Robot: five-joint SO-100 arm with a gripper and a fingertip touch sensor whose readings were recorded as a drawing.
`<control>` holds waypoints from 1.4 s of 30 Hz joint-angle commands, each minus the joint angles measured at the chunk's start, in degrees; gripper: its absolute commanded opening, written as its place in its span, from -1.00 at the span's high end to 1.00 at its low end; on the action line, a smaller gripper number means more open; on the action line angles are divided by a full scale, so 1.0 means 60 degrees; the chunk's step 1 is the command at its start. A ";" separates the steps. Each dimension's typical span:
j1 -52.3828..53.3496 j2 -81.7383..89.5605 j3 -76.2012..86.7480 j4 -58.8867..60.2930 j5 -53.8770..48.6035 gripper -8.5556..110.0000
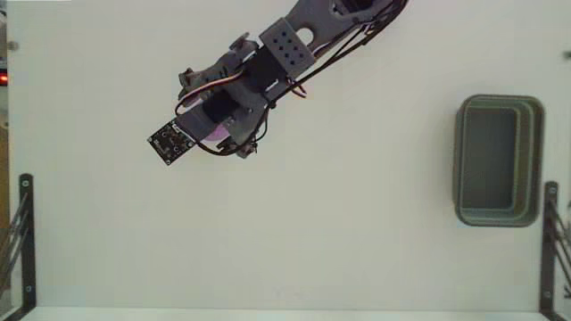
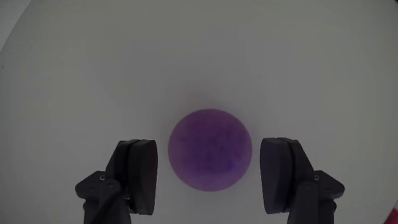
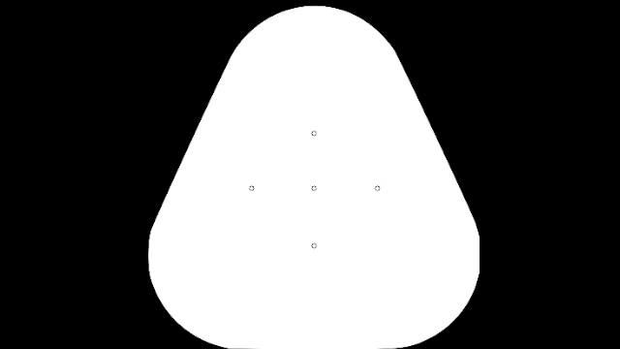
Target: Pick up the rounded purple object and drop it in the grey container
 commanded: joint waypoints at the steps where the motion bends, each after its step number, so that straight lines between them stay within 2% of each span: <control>1: 0.0062 0.0169 -0.0329 -0.0104 0.0044 -1.00; 42: 0.0062 0.0208 0.0406 -0.0799 0.0044 -1.00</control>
